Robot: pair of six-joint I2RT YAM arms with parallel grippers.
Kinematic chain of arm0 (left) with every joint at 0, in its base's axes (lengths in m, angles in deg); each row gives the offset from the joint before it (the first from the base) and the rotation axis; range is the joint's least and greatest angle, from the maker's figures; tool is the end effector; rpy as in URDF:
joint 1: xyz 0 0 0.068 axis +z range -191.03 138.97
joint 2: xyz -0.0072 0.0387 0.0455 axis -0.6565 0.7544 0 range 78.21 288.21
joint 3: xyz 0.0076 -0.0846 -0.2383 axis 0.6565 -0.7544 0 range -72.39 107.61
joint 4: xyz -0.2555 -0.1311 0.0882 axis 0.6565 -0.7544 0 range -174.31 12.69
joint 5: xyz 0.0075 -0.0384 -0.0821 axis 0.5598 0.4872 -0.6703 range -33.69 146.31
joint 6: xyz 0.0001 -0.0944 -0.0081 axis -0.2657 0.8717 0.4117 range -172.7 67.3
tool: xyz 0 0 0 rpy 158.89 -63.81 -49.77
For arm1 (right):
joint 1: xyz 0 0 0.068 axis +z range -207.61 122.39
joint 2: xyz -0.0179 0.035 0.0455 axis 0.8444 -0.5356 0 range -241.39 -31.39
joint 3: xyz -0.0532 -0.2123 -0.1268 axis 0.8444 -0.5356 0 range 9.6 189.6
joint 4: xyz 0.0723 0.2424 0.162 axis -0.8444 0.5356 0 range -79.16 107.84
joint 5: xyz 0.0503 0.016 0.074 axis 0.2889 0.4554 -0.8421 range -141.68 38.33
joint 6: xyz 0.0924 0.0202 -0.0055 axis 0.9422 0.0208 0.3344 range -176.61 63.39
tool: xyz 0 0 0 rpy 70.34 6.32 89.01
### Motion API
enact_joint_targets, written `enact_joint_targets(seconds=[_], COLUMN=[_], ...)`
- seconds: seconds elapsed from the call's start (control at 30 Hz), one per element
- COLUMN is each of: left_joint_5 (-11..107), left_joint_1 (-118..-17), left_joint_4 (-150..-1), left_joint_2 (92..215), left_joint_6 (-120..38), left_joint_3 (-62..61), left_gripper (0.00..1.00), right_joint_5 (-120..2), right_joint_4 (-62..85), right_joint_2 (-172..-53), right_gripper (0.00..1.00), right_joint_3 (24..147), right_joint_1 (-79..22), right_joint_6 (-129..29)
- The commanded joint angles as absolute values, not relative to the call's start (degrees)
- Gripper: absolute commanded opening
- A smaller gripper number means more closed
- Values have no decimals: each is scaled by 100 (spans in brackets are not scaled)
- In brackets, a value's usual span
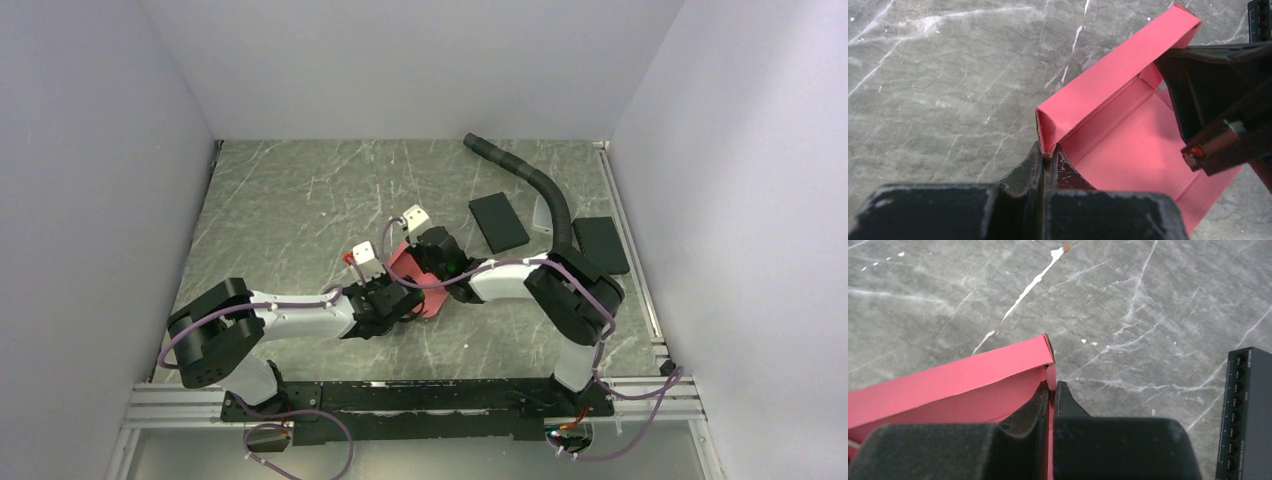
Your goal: Fold the paper box
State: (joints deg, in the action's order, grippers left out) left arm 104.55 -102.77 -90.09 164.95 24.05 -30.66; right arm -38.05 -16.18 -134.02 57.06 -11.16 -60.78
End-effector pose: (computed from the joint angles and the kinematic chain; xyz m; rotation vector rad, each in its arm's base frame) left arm 0.2082 -0.2523 0.0857 -0.5593 2.1064 -0.2405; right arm 0.3072 0.2937 0.0763 -0.7432 1.9146 0.2145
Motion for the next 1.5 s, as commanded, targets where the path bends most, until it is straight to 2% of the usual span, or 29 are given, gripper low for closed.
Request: enact_joint_targets(seconds=[0.0,0.07,0.27,0.37,0.6,0.77,0.87,0.97,1.3,1.37,1.47], left_joint_5=[10121,10121,10130,10111,10212,10225,10214,10145,9863,9839,9815], left_joint_1=[-10370,-10370,-10370,-10370,-10374,-10361,-10361,-10361,-10352,-10352,-10356], left_joint_4=[-9171,-9149,-9111,-9041,-9223,-9282,-9257,-9131,-8937,-8917,-8928], left_joint_2=[16235,16124,15988,15977,15942,15929,15886,15829,15616,15592,15582], left_joint_6=[2690,2693,2695,2680,2736,2802,2799,2790,2920,2920,2941], left_joint_3=[-2957,-3021,-3118,-3157,-3167,-3196,-3209,-3246,-3293,-3285,-3305], left_gripper=[0,0,0,0,0,0,0,0,0,0,0], right_joint_5=[-2420,-2557,-4900,-5620,-4649,-4463,-4155,-3710,-2400,-2527,-3776], right_joint_4=[-1379,-1423,-1297,-1211,-1033,-962,-976,-1033,-1135,-1101,-891], right_joint_2=[-13873,-13857,-13449,-13468,-13606,-13681,-13749,-13765,-13890,-13958,-13864], right_gripper=[0,0,0,0,12,18,16,0,0,0,0], right_joint_3=[5964,5945,5735,5747,5904,5964,5978,5976,6105,6144,6135], right_joint_1=[-1103,-1078,-1136,-1181,-1332,-1385,-1384,-1384,-1235,-1215,-1249], right_joint_6=[-6159,-6096,-5455,-5292,-5454,-5493,-5473,-5459,-5998,-6010,-5847])
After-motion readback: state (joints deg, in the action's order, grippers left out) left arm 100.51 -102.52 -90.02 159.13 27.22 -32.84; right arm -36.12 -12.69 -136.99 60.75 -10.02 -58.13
